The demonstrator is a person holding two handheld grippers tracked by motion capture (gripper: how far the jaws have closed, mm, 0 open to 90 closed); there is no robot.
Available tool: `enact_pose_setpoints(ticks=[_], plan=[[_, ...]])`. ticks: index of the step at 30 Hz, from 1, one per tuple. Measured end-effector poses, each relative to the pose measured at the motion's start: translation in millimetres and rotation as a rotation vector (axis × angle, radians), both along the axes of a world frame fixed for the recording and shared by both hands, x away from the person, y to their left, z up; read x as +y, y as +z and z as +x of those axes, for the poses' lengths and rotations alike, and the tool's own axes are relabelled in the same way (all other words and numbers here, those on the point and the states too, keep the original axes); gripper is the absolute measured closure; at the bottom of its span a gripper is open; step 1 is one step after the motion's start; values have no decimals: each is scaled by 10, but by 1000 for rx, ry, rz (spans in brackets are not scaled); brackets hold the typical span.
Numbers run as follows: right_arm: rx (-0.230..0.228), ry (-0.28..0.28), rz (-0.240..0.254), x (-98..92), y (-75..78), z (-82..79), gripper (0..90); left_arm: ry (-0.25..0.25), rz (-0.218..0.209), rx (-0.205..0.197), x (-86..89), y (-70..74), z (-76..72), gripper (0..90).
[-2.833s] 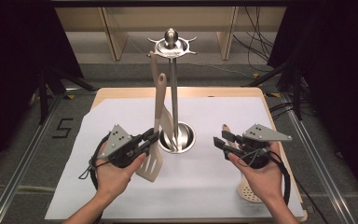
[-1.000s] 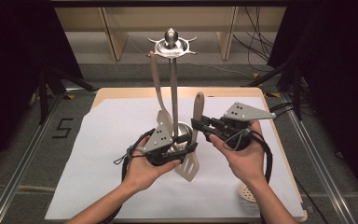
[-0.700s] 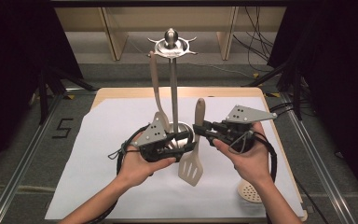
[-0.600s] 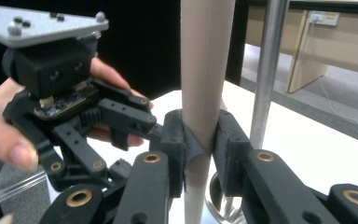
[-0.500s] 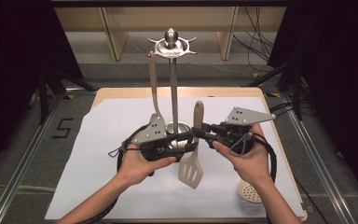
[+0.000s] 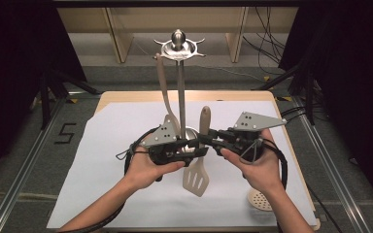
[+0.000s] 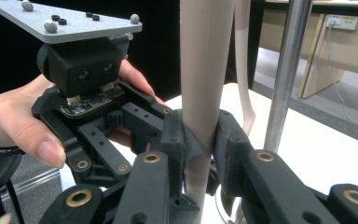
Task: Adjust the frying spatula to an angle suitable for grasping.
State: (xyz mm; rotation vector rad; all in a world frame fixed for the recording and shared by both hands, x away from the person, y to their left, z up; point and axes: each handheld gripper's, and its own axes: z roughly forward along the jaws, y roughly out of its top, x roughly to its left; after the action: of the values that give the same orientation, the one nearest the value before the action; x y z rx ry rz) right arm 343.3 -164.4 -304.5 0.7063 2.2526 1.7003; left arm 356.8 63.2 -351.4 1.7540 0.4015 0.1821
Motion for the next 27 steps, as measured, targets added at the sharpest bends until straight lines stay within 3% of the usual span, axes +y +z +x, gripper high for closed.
enact_pose_setpoints(ticks=[10, 12, 17, 22, 27], plan=[[-13, 8, 10, 13, 0, -9, 765, 4, 2, 18, 5, 29, -6, 754], [-33, 8, 15, 6, -4, 6, 758, 31, 13, 20, 2, 49, -31, 757], [18, -5, 95, -50, 12, -20, 628, 109, 11, -13, 58, 119, -26, 760], [-1, -66, 135, -235, -2, -23, 615, 174, 5, -11, 143, 196, 4, 761], [20, -214, 81, -402, -118, -6, 613, 237, 13, -20, 174, 265, 9, 761]])
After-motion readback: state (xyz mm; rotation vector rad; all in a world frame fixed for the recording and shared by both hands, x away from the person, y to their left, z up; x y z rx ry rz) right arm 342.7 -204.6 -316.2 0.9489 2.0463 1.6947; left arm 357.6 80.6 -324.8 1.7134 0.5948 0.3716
